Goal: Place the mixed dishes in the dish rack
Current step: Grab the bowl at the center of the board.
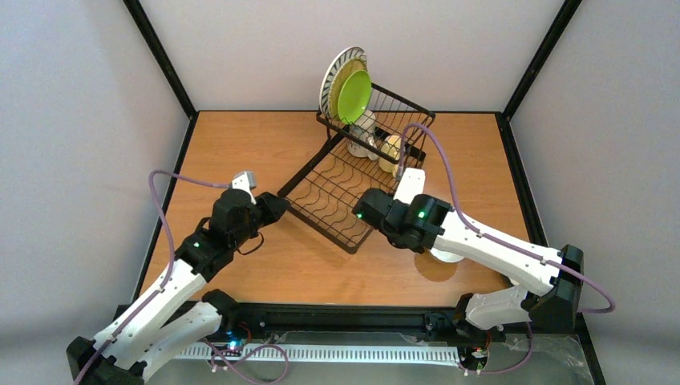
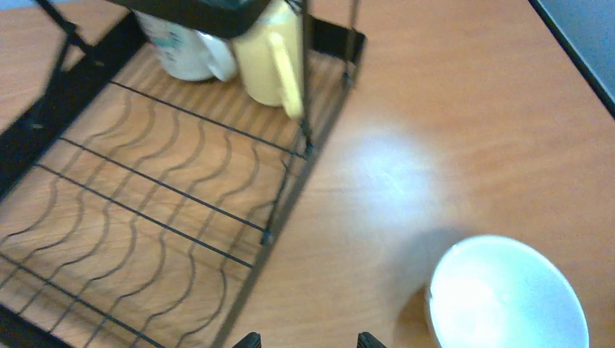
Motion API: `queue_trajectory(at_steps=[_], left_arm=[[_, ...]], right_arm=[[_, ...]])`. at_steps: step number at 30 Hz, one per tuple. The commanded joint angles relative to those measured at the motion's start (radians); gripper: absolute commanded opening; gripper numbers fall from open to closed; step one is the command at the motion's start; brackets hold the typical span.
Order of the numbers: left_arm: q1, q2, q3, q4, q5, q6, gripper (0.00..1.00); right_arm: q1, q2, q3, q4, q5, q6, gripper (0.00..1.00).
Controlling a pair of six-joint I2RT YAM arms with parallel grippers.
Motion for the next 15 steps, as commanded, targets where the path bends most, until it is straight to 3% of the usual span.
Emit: queue_trajectory(at_steps=[1,8,15], left_arm=[[-0.007,0.026,0.029,-0.001,0.050,0.028,0.79],[-0.007,0.066,0.043,0.018,0.089,0.056,0.82],[-0.006,0.126,0.038,0.057,0.128,0.074,0.82]], right_arm=[[0.000,-0.016,-0.084,-0.172,-0.024,0.338,0.77],[-0.049,-0.156,-0.282,-0.124,-0.116,0.493,0.78],[-0.246,-0.274,-0.491,0.106,-0.253,0.359,0.78]])
